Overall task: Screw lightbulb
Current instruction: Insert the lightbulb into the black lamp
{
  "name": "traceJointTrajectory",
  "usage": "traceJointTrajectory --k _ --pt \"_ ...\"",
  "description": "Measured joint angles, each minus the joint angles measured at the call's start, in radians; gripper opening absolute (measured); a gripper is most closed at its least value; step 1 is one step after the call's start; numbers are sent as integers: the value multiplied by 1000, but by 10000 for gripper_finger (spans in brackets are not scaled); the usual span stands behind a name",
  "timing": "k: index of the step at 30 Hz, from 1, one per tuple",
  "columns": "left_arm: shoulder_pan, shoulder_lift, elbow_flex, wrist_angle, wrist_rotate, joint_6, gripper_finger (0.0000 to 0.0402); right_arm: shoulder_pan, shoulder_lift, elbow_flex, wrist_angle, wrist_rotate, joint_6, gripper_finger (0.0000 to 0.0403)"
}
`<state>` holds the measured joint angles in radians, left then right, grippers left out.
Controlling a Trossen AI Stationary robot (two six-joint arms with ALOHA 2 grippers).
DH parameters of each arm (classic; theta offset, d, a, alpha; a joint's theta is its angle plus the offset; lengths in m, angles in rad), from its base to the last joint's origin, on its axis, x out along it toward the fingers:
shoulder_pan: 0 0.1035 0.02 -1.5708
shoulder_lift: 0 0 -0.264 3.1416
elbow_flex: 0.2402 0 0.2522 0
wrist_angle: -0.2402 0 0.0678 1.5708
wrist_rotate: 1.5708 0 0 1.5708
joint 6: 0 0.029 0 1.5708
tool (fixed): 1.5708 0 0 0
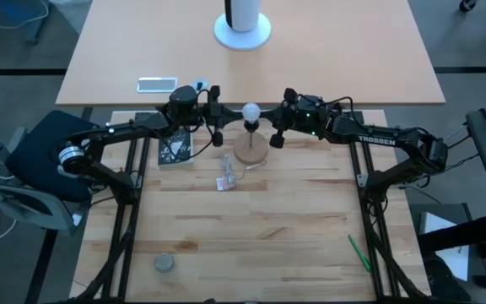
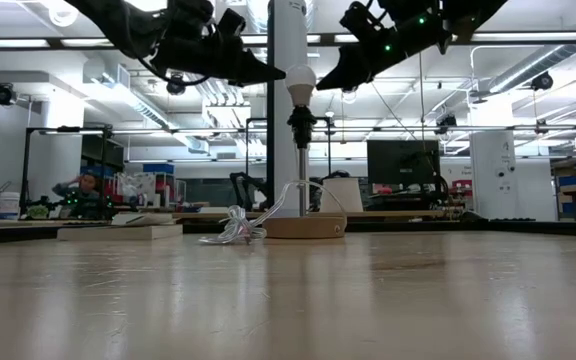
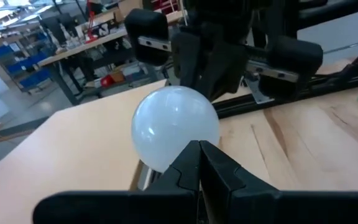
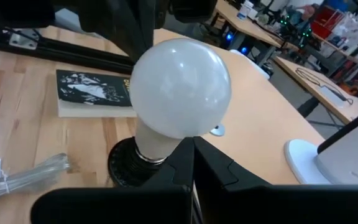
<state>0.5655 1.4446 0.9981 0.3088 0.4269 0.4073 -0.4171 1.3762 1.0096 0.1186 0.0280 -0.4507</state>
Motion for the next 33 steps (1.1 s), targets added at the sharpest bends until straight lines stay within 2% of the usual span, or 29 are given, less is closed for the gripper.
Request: traceJointTrajectory --k 5,23,33 --pt "0 16 0 16 -59 3 0 -1 1 0 -1 0 4 0" --pt "2 24 0 17 -88 -2 0 14 1 0 -7 -37 5 0" --pt "0 25 0 11 -146 -5 0 18 1 0 -8 -41 12 0"
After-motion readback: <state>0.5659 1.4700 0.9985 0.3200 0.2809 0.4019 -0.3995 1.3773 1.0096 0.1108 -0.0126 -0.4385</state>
